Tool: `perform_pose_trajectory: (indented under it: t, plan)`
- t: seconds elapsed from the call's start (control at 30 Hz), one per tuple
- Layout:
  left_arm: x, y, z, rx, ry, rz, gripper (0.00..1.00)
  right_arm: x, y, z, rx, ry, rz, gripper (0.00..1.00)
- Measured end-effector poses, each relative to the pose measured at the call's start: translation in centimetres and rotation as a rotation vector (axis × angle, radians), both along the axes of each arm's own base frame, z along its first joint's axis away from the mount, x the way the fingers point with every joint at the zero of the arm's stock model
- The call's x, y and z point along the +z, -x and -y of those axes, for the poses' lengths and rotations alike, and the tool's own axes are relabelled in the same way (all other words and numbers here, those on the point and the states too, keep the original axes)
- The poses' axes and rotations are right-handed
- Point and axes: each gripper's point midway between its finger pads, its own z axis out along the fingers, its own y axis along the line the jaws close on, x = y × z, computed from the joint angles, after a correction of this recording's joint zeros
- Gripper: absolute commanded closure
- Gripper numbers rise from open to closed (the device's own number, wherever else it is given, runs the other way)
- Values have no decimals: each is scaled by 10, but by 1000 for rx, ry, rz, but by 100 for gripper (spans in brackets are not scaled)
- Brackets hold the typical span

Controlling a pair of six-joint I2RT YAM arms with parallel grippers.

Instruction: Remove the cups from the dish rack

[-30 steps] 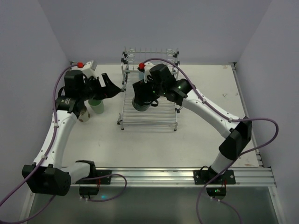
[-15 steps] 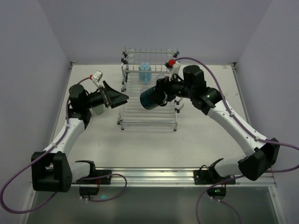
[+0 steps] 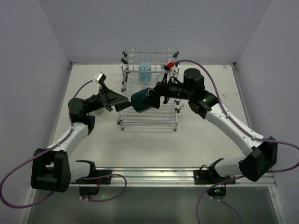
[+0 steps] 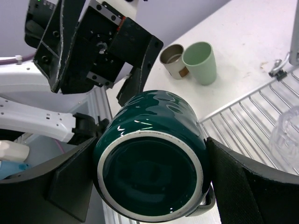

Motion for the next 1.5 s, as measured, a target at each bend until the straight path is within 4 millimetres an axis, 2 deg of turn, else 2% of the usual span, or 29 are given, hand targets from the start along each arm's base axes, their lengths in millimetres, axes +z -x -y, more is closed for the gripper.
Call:
perform_pose_trajectory:
  t: [0.23,0.47,0.57,0.6,0.63,0.67,0.73,0.77,0.8,0.83,0.87,0.9,0.97,1.0,1.1,1.17,1.2,1.3,1.43,1.5]
  plan:
    - [14,9,1,-26,43,-1,14,13,4,-11,68,-87,20,100]
    - [23,13,4,-39,79,-6,15,6,2,-26,140,-143,-12,100]
    - [27,15,6,-44,93,-5,22,2,4,-34,179,-165,-26,100]
    - [27,15,6,-44,95,-9,31,2,5,-36,192,-173,-21,100]
    - [28,16,6,-46,98,-13,36,3,7,-38,202,-184,-18,100]
    - [28,16,6,-48,99,-17,49,4,8,-39,210,-193,-13,100]
    - [28,17,7,-55,102,-24,62,9,12,-42,236,-218,2,100]
    - [28,17,7,-56,103,-26,72,13,14,-43,246,-232,14,100]
    - [28,17,8,-57,102,-27,92,16,15,-44,256,-243,20,100]
    - [28,17,7,-58,104,-30,100,18,17,-45,265,-253,29,100]
    - [29,17,7,-55,108,-19,100,20,19,-45,276,-259,22,98]
    - [30,19,8,-60,109,-12,100,19,20,-46,284,-258,21,75]
    - [30,18,8,-59,108,-11,100,18,20,-46,287,-259,17,62]
    - [29,18,8,-57,107,-12,100,16,20,-46,287,-254,9,47]
    - [24,16,7,-49,87,-18,100,11,20,-46,281,-226,-13,24]
    - [17,14,5,-24,49,-17,100,7,19,-46,269,-194,-23,15]
    - [15,14,3,-14,12,-2,100,4,18,-48,260,-175,-28,6]
    - [12,5,-11,54,-100,63,100,-6,9,-50,181,-117,-36,1]
    - [10,-37,-45,298,-275,149,100,-13,-12,-33,31,-57,-45,1]
    - [0,-55,-61,423,-390,138,100,-11,-18,-23,-40,-38,-38,1]
